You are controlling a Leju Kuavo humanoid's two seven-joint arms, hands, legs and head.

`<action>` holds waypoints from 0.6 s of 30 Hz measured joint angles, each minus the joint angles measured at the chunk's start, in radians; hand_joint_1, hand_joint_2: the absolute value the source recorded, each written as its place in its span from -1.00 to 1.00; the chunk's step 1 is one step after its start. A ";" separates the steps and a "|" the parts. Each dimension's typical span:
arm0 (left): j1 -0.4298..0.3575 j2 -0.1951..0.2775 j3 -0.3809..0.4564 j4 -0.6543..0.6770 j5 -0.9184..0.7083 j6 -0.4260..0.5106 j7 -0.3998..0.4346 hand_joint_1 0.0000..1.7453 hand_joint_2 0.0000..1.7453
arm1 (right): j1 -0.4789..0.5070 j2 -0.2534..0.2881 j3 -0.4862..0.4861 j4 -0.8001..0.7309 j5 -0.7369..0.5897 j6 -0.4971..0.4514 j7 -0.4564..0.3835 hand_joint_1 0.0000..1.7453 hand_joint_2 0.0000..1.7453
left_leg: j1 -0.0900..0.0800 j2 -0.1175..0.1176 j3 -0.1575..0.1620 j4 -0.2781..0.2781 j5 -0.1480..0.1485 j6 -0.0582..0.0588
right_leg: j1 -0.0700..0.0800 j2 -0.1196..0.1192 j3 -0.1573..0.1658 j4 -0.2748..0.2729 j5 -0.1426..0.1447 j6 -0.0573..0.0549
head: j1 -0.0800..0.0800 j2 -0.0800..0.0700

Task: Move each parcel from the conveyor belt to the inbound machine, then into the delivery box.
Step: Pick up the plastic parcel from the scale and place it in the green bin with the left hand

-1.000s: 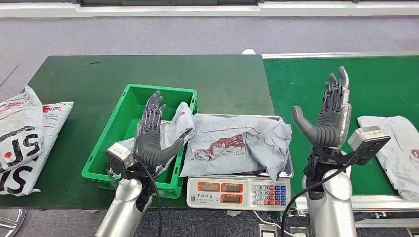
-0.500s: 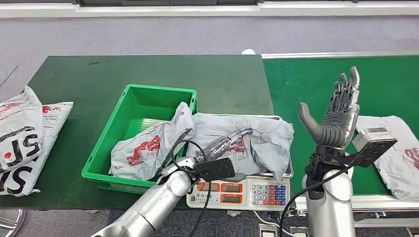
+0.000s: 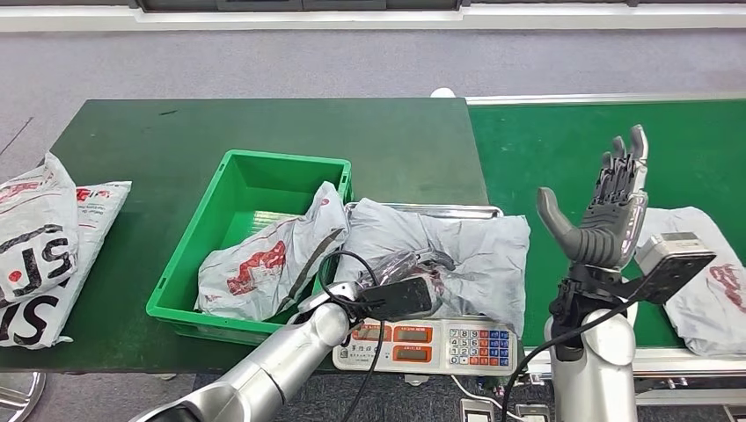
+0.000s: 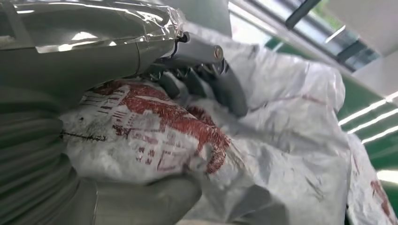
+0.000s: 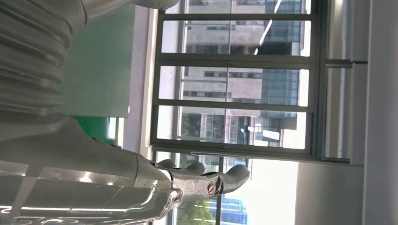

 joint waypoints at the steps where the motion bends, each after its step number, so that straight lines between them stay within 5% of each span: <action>1: 0.005 0.001 0.000 -0.007 0.003 0.027 -0.014 1.00 1.00 | 0.003 0.001 -0.003 -0.005 0.002 0.000 0.004 -1.00 1.00 | 0.000 0.000 0.000 0.000 0.000 0.000 | 0.000 0.000 0.000 0.000 0.000 0.000 | 0.000 0.000; 18: 0.141 0.032 0.057 -0.337 0.216 0.192 -0.165 1.00 1.00 | 0.009 0.006 -0.014 -0.020 0.014 0.003 0.016 -1.00 1.00 | 0.000 0.000 -0.001 0.000 0.000 0.000 | 0.000 0.000 -0.001 0.000 0.000 0.000 | 0.000 0.000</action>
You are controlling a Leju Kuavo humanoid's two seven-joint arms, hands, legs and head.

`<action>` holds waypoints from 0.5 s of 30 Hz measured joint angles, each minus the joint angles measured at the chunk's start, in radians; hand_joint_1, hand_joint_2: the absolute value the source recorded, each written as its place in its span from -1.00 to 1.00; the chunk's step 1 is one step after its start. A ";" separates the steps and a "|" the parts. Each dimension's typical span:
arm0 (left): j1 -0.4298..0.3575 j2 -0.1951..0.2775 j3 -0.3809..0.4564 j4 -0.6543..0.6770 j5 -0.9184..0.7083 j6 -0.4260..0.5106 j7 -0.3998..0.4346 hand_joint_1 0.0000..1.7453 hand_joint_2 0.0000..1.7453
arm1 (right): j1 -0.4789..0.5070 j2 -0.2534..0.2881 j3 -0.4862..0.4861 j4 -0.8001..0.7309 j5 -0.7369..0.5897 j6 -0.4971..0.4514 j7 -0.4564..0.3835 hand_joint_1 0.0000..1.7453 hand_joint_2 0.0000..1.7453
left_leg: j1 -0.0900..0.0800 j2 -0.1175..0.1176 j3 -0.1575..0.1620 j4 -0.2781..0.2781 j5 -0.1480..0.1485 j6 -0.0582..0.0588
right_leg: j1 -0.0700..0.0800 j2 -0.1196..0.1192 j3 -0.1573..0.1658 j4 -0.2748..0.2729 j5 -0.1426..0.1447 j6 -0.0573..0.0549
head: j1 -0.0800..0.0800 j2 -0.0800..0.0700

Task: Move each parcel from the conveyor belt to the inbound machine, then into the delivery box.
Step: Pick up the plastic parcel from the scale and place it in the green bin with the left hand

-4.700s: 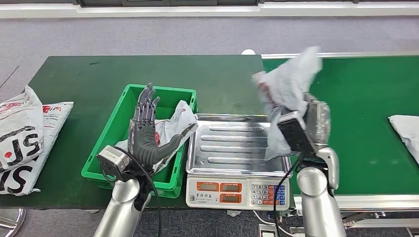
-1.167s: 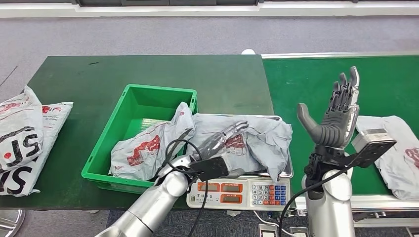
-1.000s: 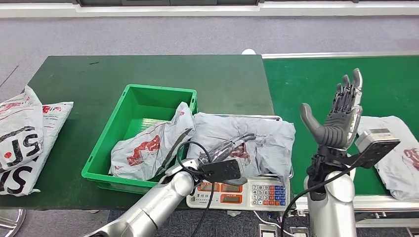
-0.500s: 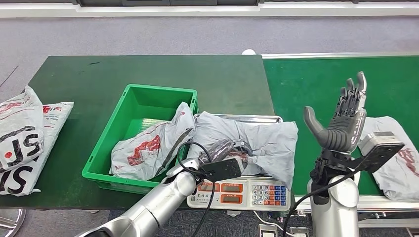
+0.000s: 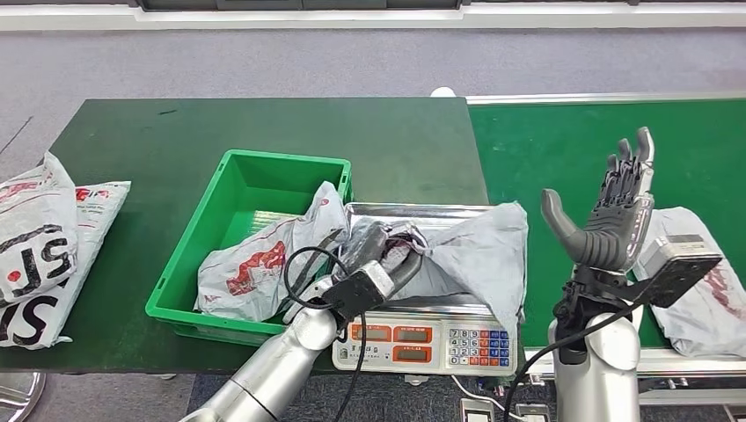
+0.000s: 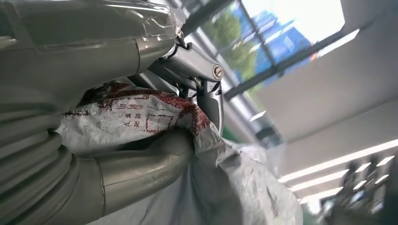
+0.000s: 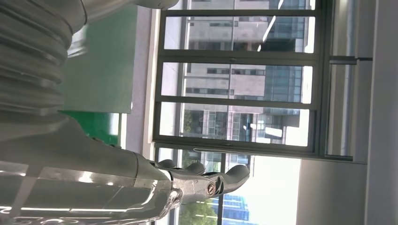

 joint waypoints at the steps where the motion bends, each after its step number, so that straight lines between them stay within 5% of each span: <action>1: 0.011 0.002 0.007 -0.030 0.018 0.034 -0.013 1.00 1.00 | 0.000 0.000 0.000 0.000 0.000 -0.001 0.001 -1.00 1.00 | 0.000 0.000 0.000 0.000 0.000 0.000 | 0.000 0.000 0.000 0.000 0.000 0.000 | 0.000 0.000; 9: 0.065 0.021 0.039 -0.197 0.104 0.163 -0.082 1.00 1.00 | -0.001 0.000 -0.014 0.000 0.001 -0.006 0.004 -1.00 1.00 | 0.000 0.000 0.000 0.000 0.000 0.000 | 0.000 0.000 0.000 0.000 0.000 0.000 | 0.000 0.000; 15: 0.104 0.056 0.070 -0.378 -0.098 0.546 -0.151 1.00 1.00 | 0.014 -0.001 -0.015 0.000 -0.009 -0.038 -0.018 -1.00 1.00 | 0.001 0.000 0.000 0.000 0.000 0.000 | 0.001 0.000 -0.001 0.000 0.000 0.000 | 0.000 0.000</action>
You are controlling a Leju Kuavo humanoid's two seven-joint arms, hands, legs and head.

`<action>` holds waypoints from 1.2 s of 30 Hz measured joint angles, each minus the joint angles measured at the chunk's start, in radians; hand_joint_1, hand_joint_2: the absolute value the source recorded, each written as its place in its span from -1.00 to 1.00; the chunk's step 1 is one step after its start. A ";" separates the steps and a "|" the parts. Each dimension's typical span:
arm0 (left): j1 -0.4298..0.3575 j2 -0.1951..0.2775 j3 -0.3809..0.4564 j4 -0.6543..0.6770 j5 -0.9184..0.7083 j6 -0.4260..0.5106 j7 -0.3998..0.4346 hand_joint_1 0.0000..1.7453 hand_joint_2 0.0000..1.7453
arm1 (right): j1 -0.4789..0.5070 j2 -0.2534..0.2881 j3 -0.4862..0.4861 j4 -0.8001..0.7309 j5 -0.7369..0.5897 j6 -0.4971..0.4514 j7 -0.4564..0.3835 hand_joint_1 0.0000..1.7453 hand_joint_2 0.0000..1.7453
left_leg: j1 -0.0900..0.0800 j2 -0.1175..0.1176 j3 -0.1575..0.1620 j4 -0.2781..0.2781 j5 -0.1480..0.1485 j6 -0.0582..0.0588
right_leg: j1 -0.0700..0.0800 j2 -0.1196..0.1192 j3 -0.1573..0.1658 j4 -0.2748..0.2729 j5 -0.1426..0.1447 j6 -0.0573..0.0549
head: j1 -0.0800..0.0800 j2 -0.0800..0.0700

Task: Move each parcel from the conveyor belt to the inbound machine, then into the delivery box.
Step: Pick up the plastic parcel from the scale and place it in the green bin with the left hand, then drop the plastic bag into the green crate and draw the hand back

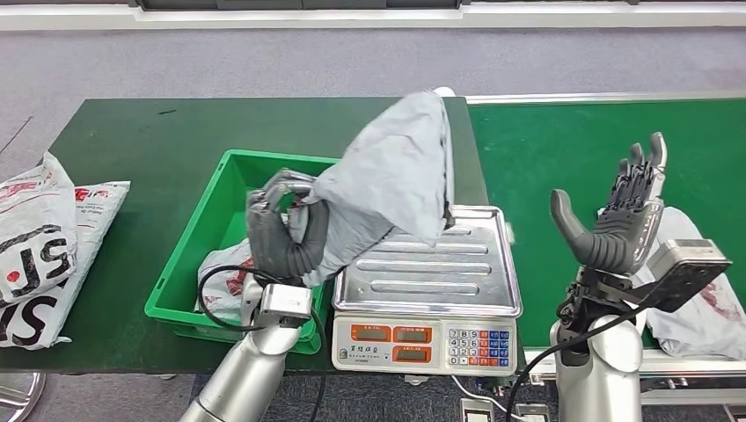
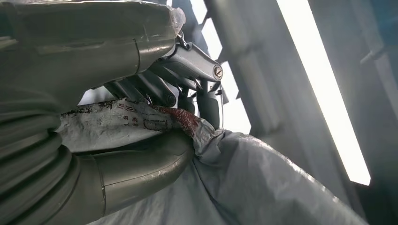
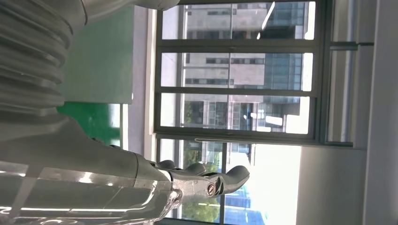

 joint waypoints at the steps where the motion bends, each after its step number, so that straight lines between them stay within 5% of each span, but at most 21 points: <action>1: 0.007 0.005 0.011 -0.034 -0.055 0.029 0.000 1.00 1.00 | 0.005 0.000 0.000 0.000 -0.003 -0.005 -0.004 -1.00 1.00 | 0.000 0.000 0.000 0.000 0.000 0.000 | 0.000 0.000 0.000 0.000 0.000 0.000 | 0.000 0.000; 6: 0.048 0.000 0.123 -0.170 -0.271 0.049 -0.011 1.00 1.00 | 0.036 -0.004 0.000 0.000 -0.011 -0.021 -0.019 -1.00 1.00 | 0.000 0.001 0.000 0.000 0.000 0.000 | 0.000 0.000 0.000 0.000 0.000 0.000 | 0.000 0.000; 16: 0.081 -0.006 0.210 -0.264 -0.290 0.050 -0.013 1.00 1.00 | 0.058 -0.008 0.000 -0.001 -0.014 -0.023 -0.024 -1.00 1.00 | 0.000 0.001 0.000 0.000 0.000 0.000 | 0.000 0.000 0.000 0.000 0.000 0.000 | 0.000 0.000; 22: 0.079 -0.030 0.282 -0.295 -0.455 0.050 0.002 1.00 1.00 | 0.063 -0.009 0.000 -0.003 -0.016 -0.027 -0.024 -1.00 1.00 | 0.000 0.000 0.000 0.000 0.000 0.000 | 0.000 0.000 0.000 0.000 0.000 0.000 | 0.000 0.000; 24: 0.069 -0.022 0.302 -0.292 -0.557 0.045 0.092 1.00 1.00 | 0.071 -0.009 0.000 -0.012 -0.017 -0.028 -0.024 -1.00 1.00 | 0.000 0.000 0.000 0.000 0.000 0.000 | 0.000 0.000 0.000 0.000 0.000 0.000 | 0.000 0.000; 26: 0.051 0.006 0.306 -0.271 -0.656 0.012 0.273 1.00 1.00 | 0.079 -0.009 0.000 -0.024 -0.012 -0.027 -0.023 -1.00 1.00 | 0.000 0.001 0.001 0.000 0.000 0.000 | 0.000 0.000 0.000 0.000 0.000 0.000 | 0.000 0.000; 30: -0.005 0.077 0.306 -0.152 -0.809 -0.164 0.593 1.00 1.00 | 0.092 -0.010 -0.002 -0.041 -0.002 -0.015 -0.022 -1.00 1.00 | 0.000 0.002 0.001 0.000 0.001 -0.001 | 0.000 0.002 0.000 0.000 0.000 -0.001 | 0.000 0.000; 36: -0.105 0.159 0.306 0.135 -0.927 -0.404 0.762 1.00 1.00 | 0.095 -0.010 -0.007 -0.058 0.011 0.010 -0.012 -1.00 1.00 | 0.000 0.003 0.001 0.000 0.002 -0.002 | 0.000 0.002 -0.001 0.000 0.002 -0.002 | 0.000 0.000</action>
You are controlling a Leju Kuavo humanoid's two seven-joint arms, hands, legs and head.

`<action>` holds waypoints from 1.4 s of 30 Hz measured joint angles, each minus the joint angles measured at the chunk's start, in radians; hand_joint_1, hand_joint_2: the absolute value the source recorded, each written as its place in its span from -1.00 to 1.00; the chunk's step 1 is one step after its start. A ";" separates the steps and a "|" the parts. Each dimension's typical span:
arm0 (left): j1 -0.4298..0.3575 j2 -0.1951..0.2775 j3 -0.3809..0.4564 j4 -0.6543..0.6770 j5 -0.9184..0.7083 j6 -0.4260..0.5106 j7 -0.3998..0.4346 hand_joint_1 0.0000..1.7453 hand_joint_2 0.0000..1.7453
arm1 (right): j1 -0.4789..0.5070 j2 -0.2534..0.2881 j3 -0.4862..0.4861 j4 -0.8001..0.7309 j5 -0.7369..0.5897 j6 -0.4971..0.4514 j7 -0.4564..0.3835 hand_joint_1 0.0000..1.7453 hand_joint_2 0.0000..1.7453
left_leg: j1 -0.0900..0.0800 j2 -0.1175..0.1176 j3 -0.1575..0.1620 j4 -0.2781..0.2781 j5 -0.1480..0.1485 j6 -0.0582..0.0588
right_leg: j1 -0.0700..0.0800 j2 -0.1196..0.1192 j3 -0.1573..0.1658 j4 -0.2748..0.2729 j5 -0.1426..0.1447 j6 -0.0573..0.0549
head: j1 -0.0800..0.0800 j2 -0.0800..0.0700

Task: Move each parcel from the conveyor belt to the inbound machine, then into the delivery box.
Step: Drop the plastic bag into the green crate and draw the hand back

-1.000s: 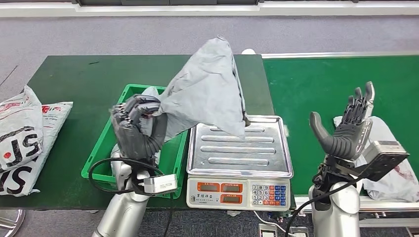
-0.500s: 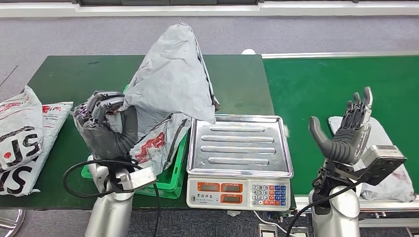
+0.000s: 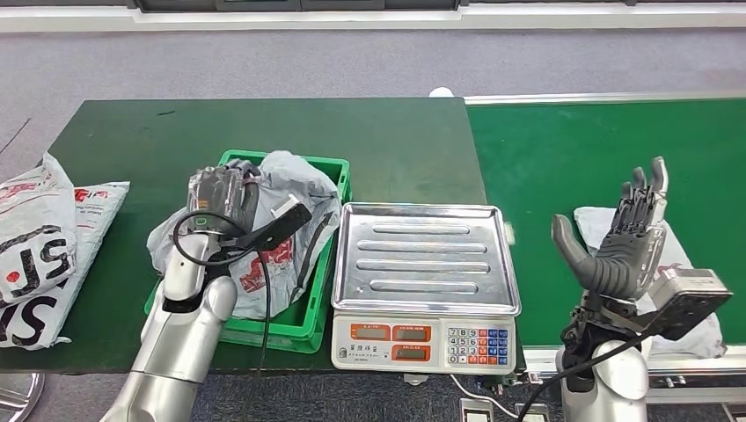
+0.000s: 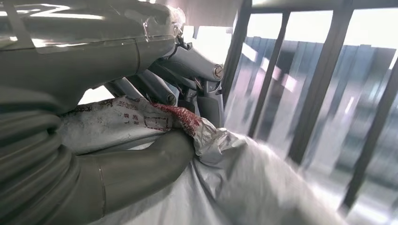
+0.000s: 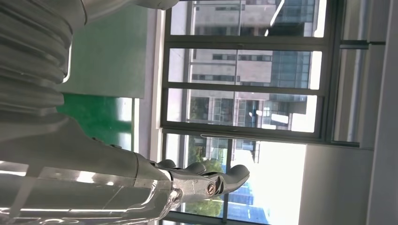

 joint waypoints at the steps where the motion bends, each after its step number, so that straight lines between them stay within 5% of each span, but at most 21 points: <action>1: -0.015 0.010 0.000 0.044 -0.009 -0.034 0.010 1.00 1.00 | 0.000 0.000 0.000 -0.001 0.002 0.002 0.002 -1.00 1.00 | 0.000 0.000 0.000 0.000 0.000 0.000 | 0.000 0.000 0.000 0.000 0.000 0.000 | 0.000 0.000; 14: -0.144 0.053 -0.012 0.421 0.035 -0.313 0.002 1.00 1.00 | -0.035 0.000 0.000 0.010 0.035 0.006 0.009 -1.00 1.00 | 0.000 0.000 0.002 -0.001 0.000 0.000 | 0.000 0.000 0.002 0.000 0.000 0.000 | 0.000 0.000; 15: -0.147 0.053 -0.013 0.432 0.039 -0.320 -0.001 0.81 1.00 | -0.040 0.000 0.000 0.013 0.037 0.006 0.009 -1.00 1.00 | 0.000 0.000 0.002 -0.001 0.000 0.000 | 0.000 0.000 0.003 0.000 0.000 0.000 | 0.000 0.000; 18: -0.154 0.053 -0.016 0.460 0.047 -0.325 -0.012 -0.69 1.00 | -0.051 0.001 0.000 0.021 0.040 0.005 0.010 -1.00 1.00 | 0.000 0.000 0.004 -0.001 0.000 0.000 | 0.000 0.000 0.005 0.000 0.000 0.000 | 0.000 0.000; 19: -0.155 0.052 -0.018 0.466 0.050 -0.315 -0.015 -1.00 1.00 | -0.053 0.002 0.000 0.024 0.041 0.003 0.010 -1.00 1.00 | 0.000 0.000 0.005 -0.001 0.000 0.000 | 0.000 0.000 0.005 0.000 0.000 0.000 | 0.000 0.000; 23: -0.145 0.036 -0.026 0.469 0.089 -0.169 -0.042 -1.00 1.00 | -0.053 0.004 0.000 0.027 0.046 -0.003 0.015 -1.00 1.00 | 0.000 0.000 0.005 -0.001 0.000 0.000 | 0.000 0.000 0.005 0.000 0.000 0.000 | 0.000 0.000; 28: -0.099 -0.003 -0.029 0.364 0.321 0.111 -0.257 -1.00 1.00 | -0.053 0.004 0.000 0.027 0.044 -0.005 0.022 -1.00 1.00 | 0.000 -0.002 0.003 -0.001 0.000 0.000 | 0.000 -0.001 0.005 0.000 0.000 0.000 | 0.000 0.000; 39: -0.046 -0.030 -0.048 0.234 0.492 0.254 -0.304 -1.00 1.00 | -0.072 0.004 0.000 0.035 0.025 -0.014 0.025 -1.00 1.00 | 0.000 -0.001 0.002 -0.001 0.000 0.001 | 0.000 -0.001 0.003 0.000 0.000 0.000 | 0.000 0.000; 42: -0.030 -0.030 -0.049 0.202 0.588 0.313 -0.385 -1.00 1.00 | -0.075 0.002 0.001 0.042 0.025 -0.023 0.062 -1.00 1.00 | 0.000 -0.001 0.002 -0.001 0.000 0.001 | 0.000 -0.001 0.003 0.000 0.000 0.000 | 0.000 0.000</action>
